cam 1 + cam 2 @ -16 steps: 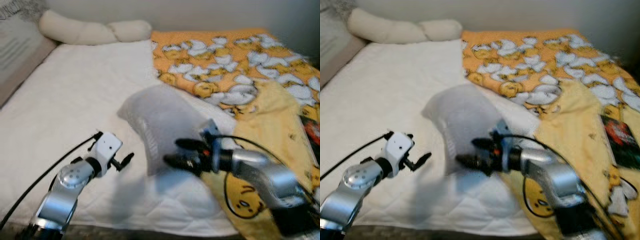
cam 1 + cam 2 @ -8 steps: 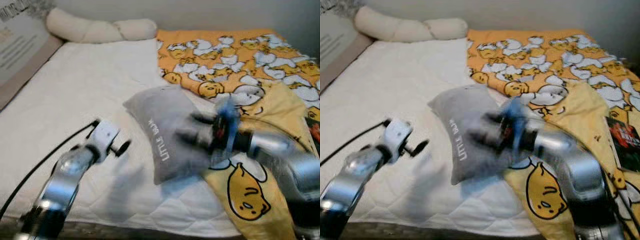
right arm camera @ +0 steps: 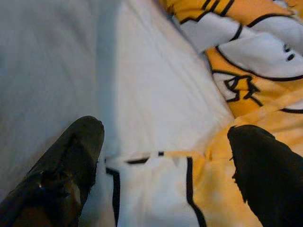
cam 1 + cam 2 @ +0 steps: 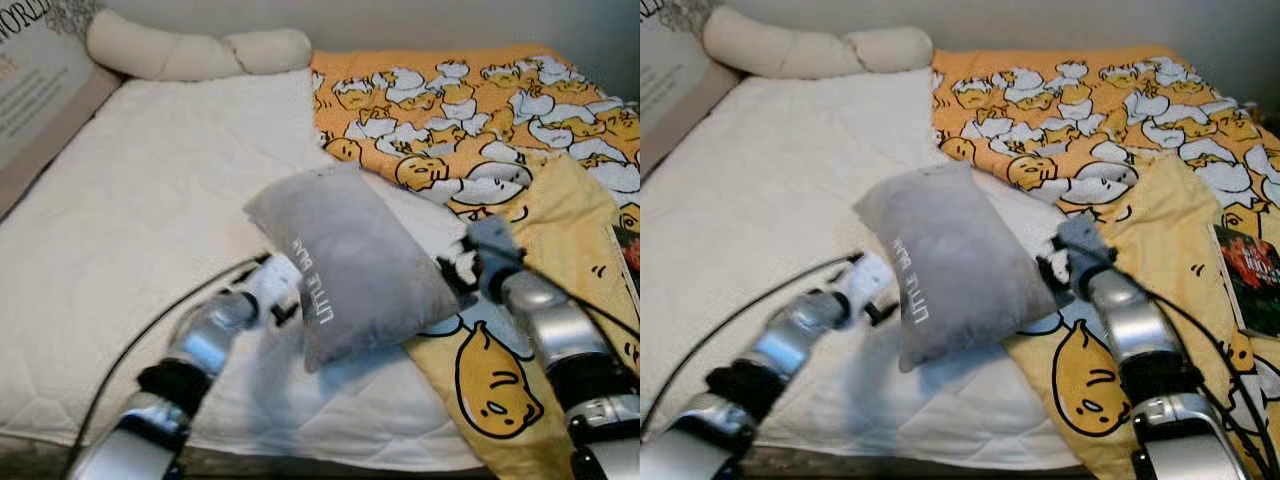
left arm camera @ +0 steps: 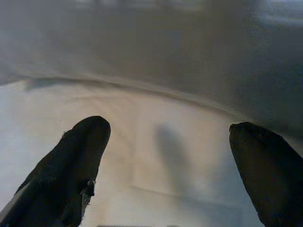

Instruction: Clean up the room

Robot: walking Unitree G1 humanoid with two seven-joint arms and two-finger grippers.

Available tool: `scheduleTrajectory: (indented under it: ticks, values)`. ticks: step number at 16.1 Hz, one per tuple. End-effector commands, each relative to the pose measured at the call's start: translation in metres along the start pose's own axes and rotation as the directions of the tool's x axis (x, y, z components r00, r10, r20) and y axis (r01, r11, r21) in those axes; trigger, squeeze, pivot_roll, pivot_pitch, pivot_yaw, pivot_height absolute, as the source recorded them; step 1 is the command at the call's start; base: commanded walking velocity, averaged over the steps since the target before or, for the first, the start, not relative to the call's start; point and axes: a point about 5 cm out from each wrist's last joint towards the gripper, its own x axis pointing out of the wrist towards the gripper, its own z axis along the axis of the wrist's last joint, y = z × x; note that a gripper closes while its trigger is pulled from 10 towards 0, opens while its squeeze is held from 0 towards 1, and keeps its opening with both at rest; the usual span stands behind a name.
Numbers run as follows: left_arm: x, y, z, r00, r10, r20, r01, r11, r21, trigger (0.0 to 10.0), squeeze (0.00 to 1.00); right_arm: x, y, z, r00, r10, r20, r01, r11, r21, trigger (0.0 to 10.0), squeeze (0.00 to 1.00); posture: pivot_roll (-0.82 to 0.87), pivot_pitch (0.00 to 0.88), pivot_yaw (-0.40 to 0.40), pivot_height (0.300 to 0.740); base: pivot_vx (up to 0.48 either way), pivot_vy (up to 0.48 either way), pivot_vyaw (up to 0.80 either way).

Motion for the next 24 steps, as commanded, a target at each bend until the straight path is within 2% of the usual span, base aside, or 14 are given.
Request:
scheduleTrajectory:
  ticks: [1, 2, 3, 5, 7, 9, 10, 13, 15, 17, 18, 20, 22, 24]
  values:
    - [0.005, -0.005, -0.007, 0.998, -0.006, -0.059, 0.008, 0.999, 0.041, 10.0, 0.00, 0.003, 0.017, 0.005, 0.995, 0.090, 0.040, -0.091, 0.996, 0.017, 10.0, 1.00, -0.04, 0.000, 0.074, 0.740, 0.000, 0.000, 0.00]
    - [0.006, -0.007, -0.008, 0.998, -0.013, -0.066, 0.016, 0.999, 0.047, 10.0, 0.00, 0.003, 0.021, 0.005, 0.992, 0.113, 0.050, -0.115, 0.993, 0.029, 10.0, 1.00, -0.04, 0.000, 0.072, 0.740, 0.000, 0.000, 0.00]
    - [0.008, -0.011, -0.004, 0.999, -0.033, -0.031, 0.033, 0.999, 0.027, 10.0, 0.00, 0.002, 0.037, 0.010, 0.971, 0.216, 0.104, -0.225, 0.971, 0.085, 10.0, 1.00, -0.04, 0.000, 0.070, 0.740, 0.000, 0.000, 0.00]
    - [0.003, 0.000, 0.009, 0.994, -0.037, 0.100, 0.047, 0.994, -0.099, 10.0, 0.00, -0.016, 0.072, 0.019, 0.883, 0.428, 0.192, -0.455, 0.882, 0.126, 10.0, 1.00, -0.02, 0.000, 0.062, 0.740, 0.000, 0.000, 0.00]
    - [0.000, 0.003, 0.008, 0.991, -0.040, 0.125, 0.052, 0.994, -0.094, 10.0, 0.00, -0.022, 0.078, 0.020, 0.857, 0.471, 0.210, -0.503, 0.853, 0.139, 10.0, 1.00, -0.02, 0.000, 0.060, 0.740, 0.000, 0.000, 0.00]
    - [-0.017, 0.013, 0.007, 0.965, -0.109, 0.238, 0.126, 0.990, -0.060, 10.0, 0.00, -0.052, 0.087, 0.010, 0.763, 0.616, 0.195, -0.641, 0.759, 0.111, 10.0, 1.00, -0.02, 0.000, 0.074, 0.740, 0.000, 0.000, 0.00]
    - [-0.029, 0.015, 0.007, 0.950, -0.142, 0.277, 0.162, 0.985, -0.053, 10.0, 0.00, -0.061, 0.085, 0.001, 0.749, 0.644, 0.157, -0.661, 0.745, 0.095, 10.0, 1.00, -0.03, 0.000, 0.086, 0.740, 0.000, 0.000, 0.00]
    - [-0.057, 0.009, 0.001, 0.914, -0.260, 0.311, 0.275, 0.961, -0.004, 10.0, 0.00, -0.078, 0.071, -0.013, 0.740, 0.664, 0.108, -0.673, 0.733, 0.102, 10.0, 1.00, -0.03, 0.000, 0.090, 0.740, 0.000, 0.000, 0.00]
    - [-0.057, 0.014, -0.017, 0.949, -0.186, 0.254, 0.206, 0.977, -0.054, 10.0, 0.00, -0.073, 0.043, -0.019, 0.847, 0.526, 0.079, -0.532, 0.837, 0.132, 10.0, 1.00, -0.03, 0.000, 0.083, 0.740, 0.000, 0.000, 0.00]
    - [-0.053, 0.021, -0.022, 0.970, -0.116, 0.213, 0.139, 0.986, -0.096, 10.0, 0.00, -0.067, 0.029, -0.021, 0.895, 0.440, 0.069, -0.446, 0.885, 0.135, 10.0, 1.00, -0.03, 0.000, 0.087, 0.740, 0.000, 0.000, 0.00]
    - [-0.054, 0.032, -0.027, 0.977, -0.043, 0.208, 0.072, 0.988, -0.134, 10.0, 1.00, -0.066, 0.016, -0.023, 0.909, 0.406, 0.095, -0.417, 0.881, 0.223, 10.0, 1.00, -0.03, 0.000, 0.088, 0.740, 0.000, 0.000, 0.00]
    - [-0.059, 0.051, -0.037, 0.978, 0.035, 0.206, 0.019, 0.967, -0.254, 10.0, 1.00, -0.063, -0.005, -0.034, 0.952, 0.294, 0.085, -0.305, 0.889, 0.342, 10.0, 1.00, -0.04, 0.000, 0.096, 0.740, 0.000, 0.000, 0.00]
    - [-0.062, 0.062, -0.047, 0.983, 0.090, 0.163, -0.043, 0.962, -0.269, 10.0, 1.00, -0.061, -0.013, -0.041, 0.965, 0.244, 0.093, -0.260, 0.870, 0.420, 10.0, 1.00, -0.05, 0.000, 0.108, 0.740, 0.000, 0.000, 0.00]
    - [-0.062, 0.069, -0.053, 0.976, 0.141, 0.166, -0.075, 0.932, -0.355, 10.0, 1.00, -0.055, -0.016, -0.047, 0.971, 0.204, 0.126, -0.240, 0.825, 0.511, 10.0, 1.00, -0.05, 0.000, 0.119, 0.740, 0.000, 0.000, 0.00]
